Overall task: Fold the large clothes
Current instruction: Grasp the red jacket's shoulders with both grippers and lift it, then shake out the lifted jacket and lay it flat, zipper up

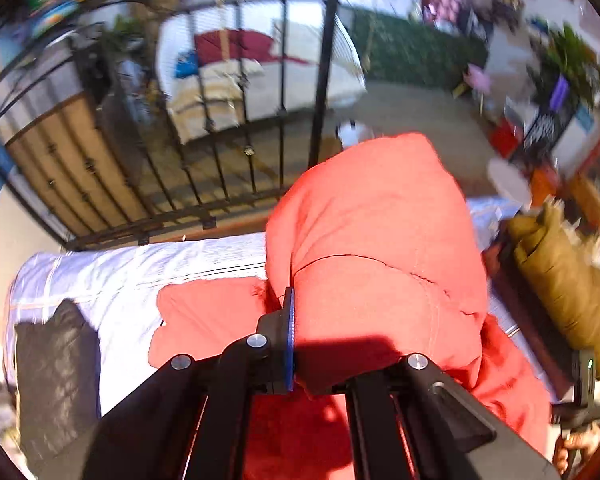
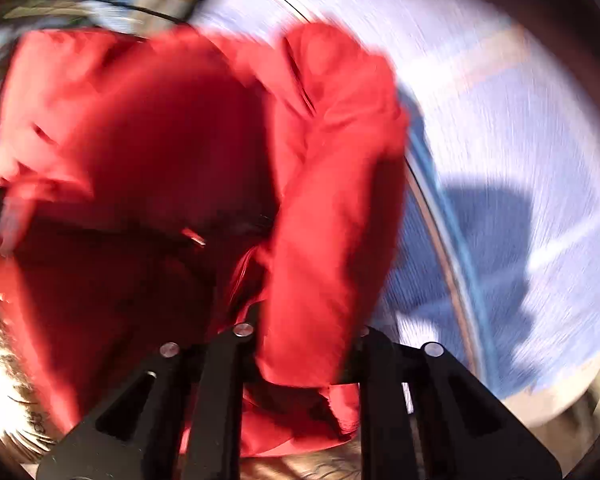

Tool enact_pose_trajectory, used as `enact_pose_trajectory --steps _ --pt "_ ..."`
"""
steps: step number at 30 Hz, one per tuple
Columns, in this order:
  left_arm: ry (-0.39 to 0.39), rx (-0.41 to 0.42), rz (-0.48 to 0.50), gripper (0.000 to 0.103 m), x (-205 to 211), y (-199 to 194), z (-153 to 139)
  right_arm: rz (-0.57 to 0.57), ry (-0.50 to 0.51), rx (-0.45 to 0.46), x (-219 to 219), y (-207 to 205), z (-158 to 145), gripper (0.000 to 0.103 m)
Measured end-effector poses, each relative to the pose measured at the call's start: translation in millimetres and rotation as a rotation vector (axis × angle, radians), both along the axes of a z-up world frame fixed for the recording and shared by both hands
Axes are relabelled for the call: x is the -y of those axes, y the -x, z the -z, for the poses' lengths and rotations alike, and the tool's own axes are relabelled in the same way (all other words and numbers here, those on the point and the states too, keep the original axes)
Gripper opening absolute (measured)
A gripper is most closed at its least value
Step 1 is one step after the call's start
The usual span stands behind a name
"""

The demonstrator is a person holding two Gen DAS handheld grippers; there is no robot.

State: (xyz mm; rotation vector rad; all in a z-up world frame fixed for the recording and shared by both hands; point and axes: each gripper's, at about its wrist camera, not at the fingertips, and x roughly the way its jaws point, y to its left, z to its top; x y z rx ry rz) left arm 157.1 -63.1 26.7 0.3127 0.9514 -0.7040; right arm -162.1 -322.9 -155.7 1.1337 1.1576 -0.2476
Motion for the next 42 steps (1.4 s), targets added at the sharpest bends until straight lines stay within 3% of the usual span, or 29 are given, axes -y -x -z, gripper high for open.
enact_pose_trajectory --steps 6,9,13,16,17,18,19,20,21,22,23,25,27,28,29,31,33,35,39,42 --pt "0.185 0.212 -0.095 0.003 -79 68 -131 -0.024 0.199 0.248 23 -16 -128 0.011" --pt "0.262 0.251 -0.135 0.003 -114 95 -175 -0.087 0.341 0.394 31 -30 -204 0.010" --pt "0.316 0.289 -0.176 0.003 -146 117 -209 -0.118 0.426 0.542 49 -66 -285 0.010" --pt "0.340 0.269 -0.295 0.003 -176 108 -209 -0.148 0.405 0.571 56 -126 -308 0.016" --pt "0.351 0.237 -0.334 0.003 -195 100 -205 -0.152 0.400 0.560 48 -144 -307 0.019" --pt "0.357 0.184 -0.397 0.003 -207 85 -190 -0.164 0.394 0.541 46 -161 -296 0.033" --pt "0.341 0.154 -0.446 0.004 -219 74 -177 -0.184 0.383 0.511 37 -180 -284 0.067" --pt "0.298 0.100 -0.520 0.004 -232 55 -154 -0.178 0.356 0.464 33 -195 -270 0.086" --pt "0.266 0.037 -0.599 0.004 -246 37 -127 -0.145 0.310 0.458 29 -194 -258 0.098" --pt "0.242 0.008 -0.651 0.007 -258 23 -106 -0.104 0.254 0.464 30 -197 -243 0.098" --pt "0.170 -0.015 -0.692 0.011 -265 9 -75 -0.061 0.196 0.424 26 -199 -220 0.098" --pt "-0.005 -0.091 -0.768 0.044 -275 -14 -19 -0.102 0.117 0.326 9 -200 -174 0.098" --pt "-0.097 -0.196 -0.807 0.046 -286 -24 40 -0.157 0.111 0.238 -7 -181 -131 0.098" --pt "-0.068 -0.227 -0.832 0.048 -296 -23 55 -0.168 0.121 0.198 -15 -172 -118 0.098" --pt "-0.012 -0.255 -0.852 0.054 -305 -17 66 -0.195 0.147 0.132 -20 -151 -90 0.098" --pt "0.044 -0.288 -0.918 0.076 -323 -5 80 -0.217 0.210 0.022 -22 -114 -52 0.098" --pt "0.031 -0.274 -0.960 0.077 -333 5 84 -0.213 0.252 -0.068 -18 -79 -26 0.098" --pt "-0.007 -0.262 -0.936 0.080 -336 11 90 -0.175 0.249 -0.165 -9 -31 3 0.098" --pt "-0.085 -0.244 -0.809 0.085 -313 22 106 -0.058 0.136 -0.196 12 29 23 0.098" --pt "-0.097 -0.261 -0.719 0.085 -282 32 122 -0.057 0.047 -0.162 1 30 23 0.098"
